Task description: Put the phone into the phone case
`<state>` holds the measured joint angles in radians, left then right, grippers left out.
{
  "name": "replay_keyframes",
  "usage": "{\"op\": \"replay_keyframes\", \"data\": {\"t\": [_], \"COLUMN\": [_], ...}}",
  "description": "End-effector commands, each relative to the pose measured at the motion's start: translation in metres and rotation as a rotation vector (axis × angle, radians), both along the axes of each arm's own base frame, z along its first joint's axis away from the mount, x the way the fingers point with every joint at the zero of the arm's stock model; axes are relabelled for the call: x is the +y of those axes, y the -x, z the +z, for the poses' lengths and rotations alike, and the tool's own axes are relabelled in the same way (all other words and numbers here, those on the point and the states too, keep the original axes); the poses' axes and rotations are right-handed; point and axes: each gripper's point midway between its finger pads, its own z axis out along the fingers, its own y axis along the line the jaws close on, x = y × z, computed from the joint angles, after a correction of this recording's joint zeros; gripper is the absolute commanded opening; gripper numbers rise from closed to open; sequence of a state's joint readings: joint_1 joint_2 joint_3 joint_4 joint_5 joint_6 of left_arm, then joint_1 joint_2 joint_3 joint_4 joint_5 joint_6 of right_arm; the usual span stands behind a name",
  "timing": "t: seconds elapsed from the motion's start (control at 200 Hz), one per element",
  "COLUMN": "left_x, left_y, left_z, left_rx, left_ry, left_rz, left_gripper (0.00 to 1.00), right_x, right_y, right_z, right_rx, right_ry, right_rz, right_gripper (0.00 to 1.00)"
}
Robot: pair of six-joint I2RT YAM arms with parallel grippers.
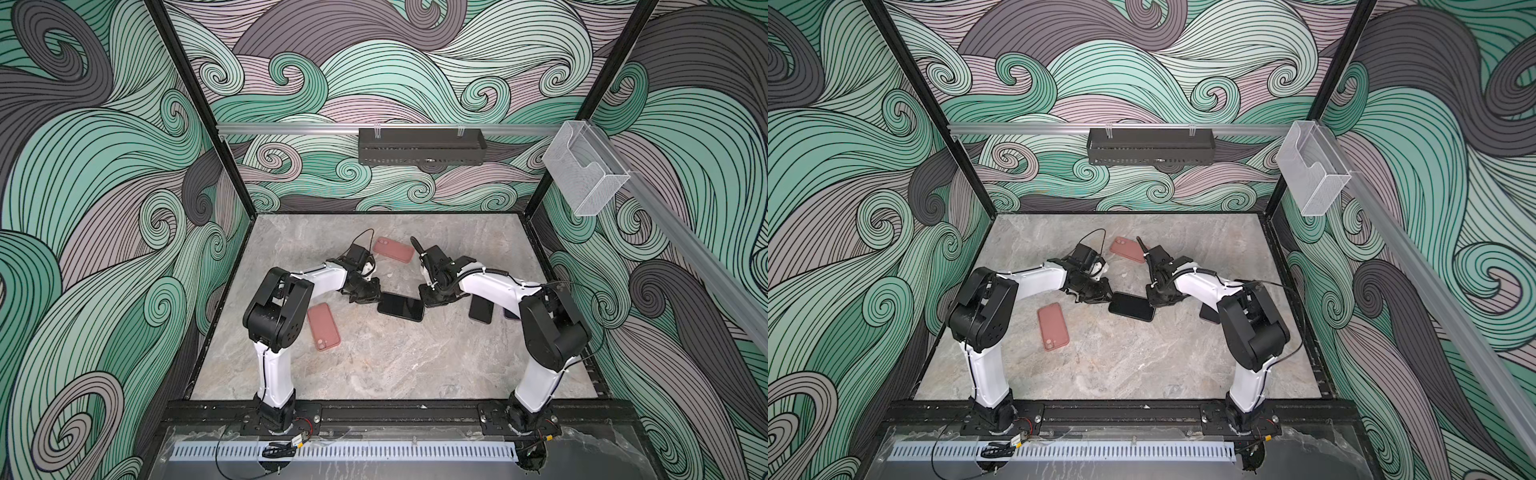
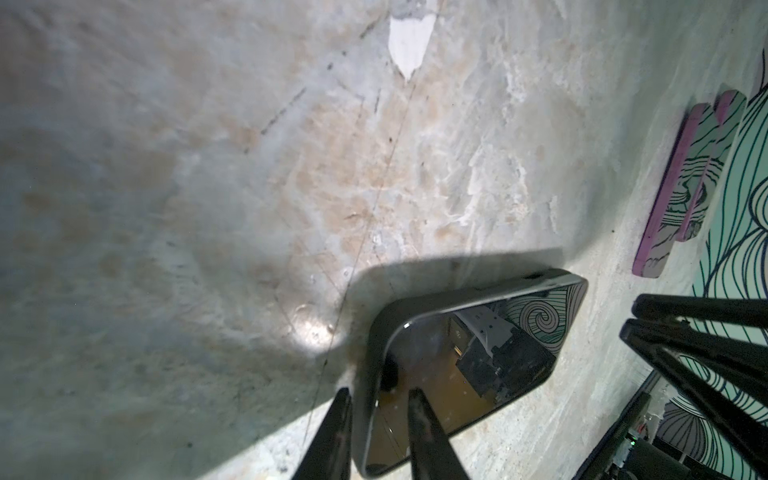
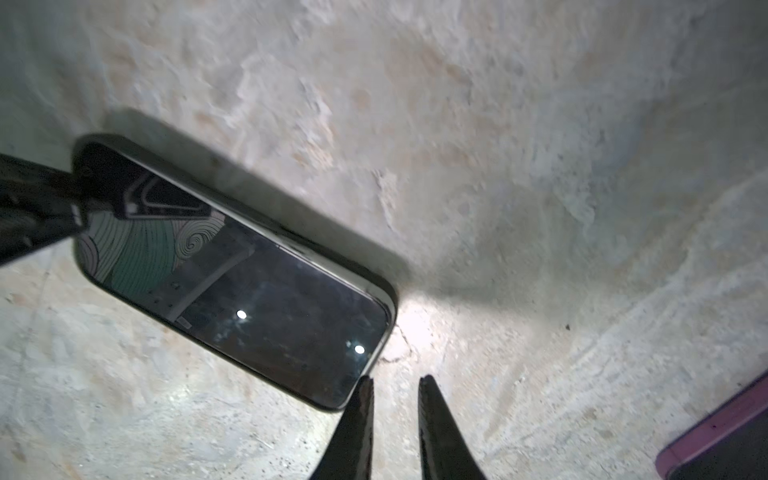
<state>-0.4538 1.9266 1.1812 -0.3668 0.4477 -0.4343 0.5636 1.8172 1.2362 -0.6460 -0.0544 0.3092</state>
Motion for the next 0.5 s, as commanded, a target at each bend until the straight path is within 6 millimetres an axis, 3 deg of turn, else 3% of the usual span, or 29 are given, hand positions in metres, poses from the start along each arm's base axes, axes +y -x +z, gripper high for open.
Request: {"op": "replay_keyframes", "data": {"t": [0.0,0.496], "left_x": [-0.001,0.000], "left_y": [0.008,0.004], "left_z": [0.002,0.000], "left_rx": [0.015,0.017], "left_ry": [0.004,-0.005], "left_rz": [-0.021,-0.009], "left_gripper": [0.27,0.27], "right_x": [0.005,-0.012], "right_y": [0.000,0.006], "right_z": [-0.011,-0.035], "right_rx": [0.033,0.090], "right_ry": [0.003,0.118], "right_rz": [0.025,0.019], "right_gripper": [0.22,0.20]}}
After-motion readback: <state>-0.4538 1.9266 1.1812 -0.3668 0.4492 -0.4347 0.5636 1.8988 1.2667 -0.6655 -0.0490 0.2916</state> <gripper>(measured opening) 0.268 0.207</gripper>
